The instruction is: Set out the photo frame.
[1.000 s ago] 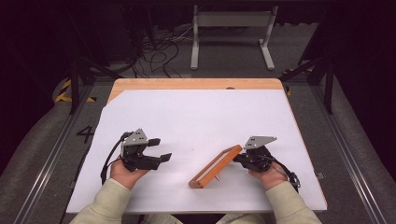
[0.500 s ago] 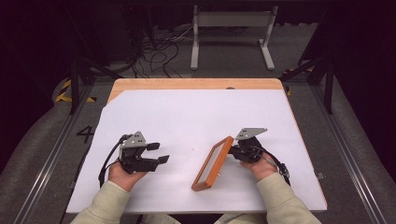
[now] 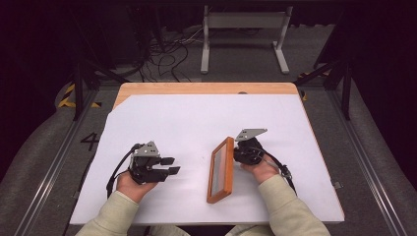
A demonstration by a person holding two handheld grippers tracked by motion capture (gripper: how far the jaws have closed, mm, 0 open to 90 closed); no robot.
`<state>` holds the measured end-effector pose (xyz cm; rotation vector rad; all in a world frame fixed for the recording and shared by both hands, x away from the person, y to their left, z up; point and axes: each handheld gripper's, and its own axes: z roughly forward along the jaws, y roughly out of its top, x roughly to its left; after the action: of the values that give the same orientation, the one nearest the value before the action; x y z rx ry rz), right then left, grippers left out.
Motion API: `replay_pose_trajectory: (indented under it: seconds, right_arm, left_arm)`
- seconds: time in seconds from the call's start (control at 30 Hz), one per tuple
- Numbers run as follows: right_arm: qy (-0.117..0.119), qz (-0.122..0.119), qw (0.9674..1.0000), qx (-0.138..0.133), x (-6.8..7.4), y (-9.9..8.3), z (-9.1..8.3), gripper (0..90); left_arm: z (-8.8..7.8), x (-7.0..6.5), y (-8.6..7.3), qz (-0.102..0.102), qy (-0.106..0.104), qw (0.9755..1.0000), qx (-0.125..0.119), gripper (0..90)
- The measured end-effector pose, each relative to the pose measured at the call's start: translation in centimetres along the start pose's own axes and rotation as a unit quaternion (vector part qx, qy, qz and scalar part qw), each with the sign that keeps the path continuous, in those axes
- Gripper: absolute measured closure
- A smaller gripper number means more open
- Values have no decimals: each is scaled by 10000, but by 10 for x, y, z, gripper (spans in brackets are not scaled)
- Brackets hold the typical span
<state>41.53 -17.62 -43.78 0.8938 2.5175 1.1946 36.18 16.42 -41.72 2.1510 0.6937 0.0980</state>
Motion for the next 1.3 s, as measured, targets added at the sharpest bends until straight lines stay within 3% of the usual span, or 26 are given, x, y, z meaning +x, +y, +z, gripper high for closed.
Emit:
replay_pose_trajectory:
  seconds: [0.33, 0.67, 0.7, 0.83, 1.03, 1.3]
  right_arm:
    - [6, -1, 10000, -36, 0, 3, 2, 900]
    - [-406, -153, 9990, 89, -1, -14, -35, 900]
    - [-457, -81, 9989, 66, -2, -20, -44, 900]
    - [-505, -49, 9987, 52, -2, -26, -55, 900]
    - [-587, -20, 9982, -114, 0, -29, -75, 900]
    - [-522, 11, 9986, -133, 4, -34, -81, 900]
  left_arm:
    - [7, -5, 1, 66, -124, 9998, 150, 630]
    - [14, -16, 5, 271, -495, 9980, 292, 808]
    - [16, -20, 7, 405, -591, 9968, 348, 844]
    - [17, -26, 10, 567, -763, 9947, 388, 884]
    - [29, -37, 13, 858, -1061, 9887, 615, 894]
    - [40, -49, 15, 1058, -1337, 9818, 841, 894]
